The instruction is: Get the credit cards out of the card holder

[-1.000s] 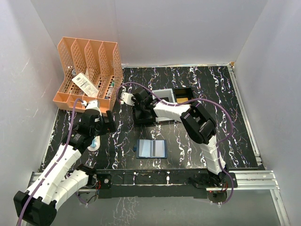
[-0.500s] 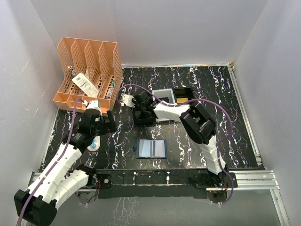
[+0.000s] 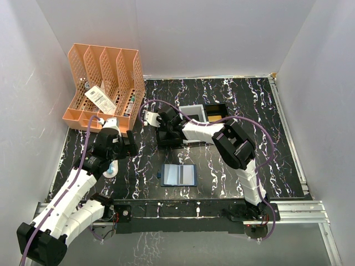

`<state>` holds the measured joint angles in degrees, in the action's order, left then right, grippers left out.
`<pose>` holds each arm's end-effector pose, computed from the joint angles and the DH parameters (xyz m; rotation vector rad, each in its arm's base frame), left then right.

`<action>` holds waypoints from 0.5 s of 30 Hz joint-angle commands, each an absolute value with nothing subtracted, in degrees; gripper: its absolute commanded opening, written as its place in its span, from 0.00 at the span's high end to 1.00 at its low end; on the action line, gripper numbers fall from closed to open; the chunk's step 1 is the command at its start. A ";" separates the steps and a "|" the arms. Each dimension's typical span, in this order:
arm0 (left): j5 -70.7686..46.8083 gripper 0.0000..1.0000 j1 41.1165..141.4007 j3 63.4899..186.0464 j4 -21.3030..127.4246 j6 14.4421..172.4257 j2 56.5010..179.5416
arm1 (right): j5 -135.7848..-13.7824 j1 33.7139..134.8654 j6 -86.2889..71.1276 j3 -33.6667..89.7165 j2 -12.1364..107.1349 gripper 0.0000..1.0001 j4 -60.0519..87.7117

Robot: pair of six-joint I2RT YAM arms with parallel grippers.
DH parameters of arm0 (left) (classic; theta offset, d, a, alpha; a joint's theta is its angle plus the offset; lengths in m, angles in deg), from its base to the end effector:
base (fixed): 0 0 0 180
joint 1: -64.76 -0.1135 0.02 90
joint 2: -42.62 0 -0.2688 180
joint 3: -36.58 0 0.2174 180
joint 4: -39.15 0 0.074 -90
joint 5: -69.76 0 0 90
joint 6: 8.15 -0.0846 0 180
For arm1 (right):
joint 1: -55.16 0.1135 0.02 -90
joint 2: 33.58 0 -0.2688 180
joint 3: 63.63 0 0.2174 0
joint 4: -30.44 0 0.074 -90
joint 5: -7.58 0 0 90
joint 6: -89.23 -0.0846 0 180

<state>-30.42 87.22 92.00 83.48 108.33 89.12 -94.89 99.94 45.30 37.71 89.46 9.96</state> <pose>0.1701 -0.0542 0.2511 -0.1774 2.1853 -0.2906 0.3568 0.3284 0.1533 -1.5582 1.6915 -0.2624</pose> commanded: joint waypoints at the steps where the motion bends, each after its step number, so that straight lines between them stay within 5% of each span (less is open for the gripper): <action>1: -29.72 0.01 87.08 92.49 82.75 107.43 88.86 | -92.44 99.96 42.86 37.99 85.06 0.60 13.02; 15: -29.16 0.01 87.08 92.18 82.35 107.40 88.08 | -90.67 99.75 35.47 38.76 81.58 0.50 14.26</action>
<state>-29.74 87.22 92.00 83.28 108.16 89.09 -91.29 99.94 40.45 37.71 85.66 10.35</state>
